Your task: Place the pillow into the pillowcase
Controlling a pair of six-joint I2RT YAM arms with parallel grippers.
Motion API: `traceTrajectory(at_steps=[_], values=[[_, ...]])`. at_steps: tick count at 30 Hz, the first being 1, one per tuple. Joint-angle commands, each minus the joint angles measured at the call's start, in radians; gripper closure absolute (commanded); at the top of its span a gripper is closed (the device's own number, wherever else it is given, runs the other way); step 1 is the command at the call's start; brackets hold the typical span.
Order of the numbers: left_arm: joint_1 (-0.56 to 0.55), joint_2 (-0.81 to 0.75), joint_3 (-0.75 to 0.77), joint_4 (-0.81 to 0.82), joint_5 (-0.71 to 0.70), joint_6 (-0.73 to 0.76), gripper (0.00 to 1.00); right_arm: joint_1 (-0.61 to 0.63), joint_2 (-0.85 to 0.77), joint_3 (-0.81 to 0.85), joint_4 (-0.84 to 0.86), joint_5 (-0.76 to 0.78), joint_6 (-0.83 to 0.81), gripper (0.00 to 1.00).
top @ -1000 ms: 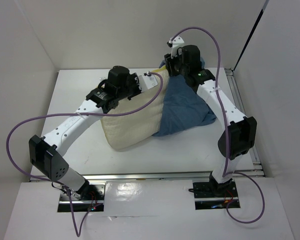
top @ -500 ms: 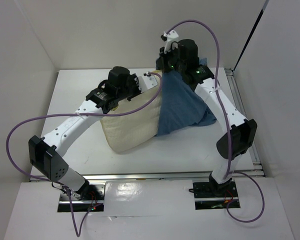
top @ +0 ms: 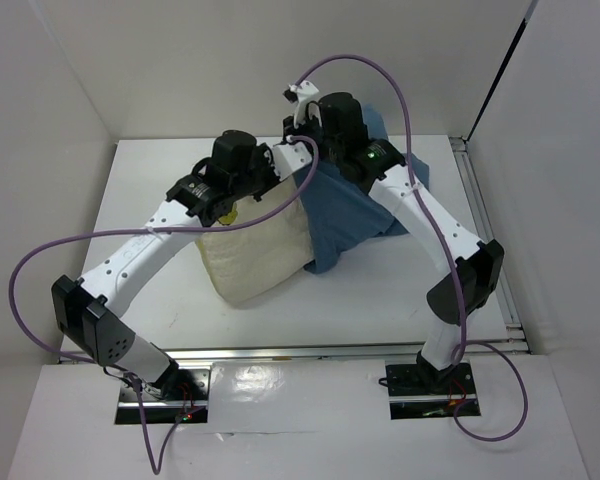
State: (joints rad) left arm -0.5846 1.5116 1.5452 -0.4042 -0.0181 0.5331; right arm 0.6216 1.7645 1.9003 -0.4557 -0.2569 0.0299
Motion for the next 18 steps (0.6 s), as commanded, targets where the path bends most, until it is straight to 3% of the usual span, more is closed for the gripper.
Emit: traceTrajectory(at_steps=[1,9,15,18], values=[[-0.018,-0.047,0.078,0.22,0.064,-0.061,1.0,0.084,-0.017,0.137,0.008,-0.208,0.12,1.0],[-0.009,-0.056,0.078,0.238,0.116,-0.192,1.0,0.118,-0.008,0.198,0.009,-0.248,0.174,1.0],[0.112,-0.022,0.116,0.199,0.306,-0.594,1.0,0.118,0.001,0.177,0.018,-0.206,0.183,1.0],[0.187,-0.013,0.07,0.226,0.502,-0.83,1.0,0.109,0.01,0.201,0.018,-0.168,0.183,1.0]])
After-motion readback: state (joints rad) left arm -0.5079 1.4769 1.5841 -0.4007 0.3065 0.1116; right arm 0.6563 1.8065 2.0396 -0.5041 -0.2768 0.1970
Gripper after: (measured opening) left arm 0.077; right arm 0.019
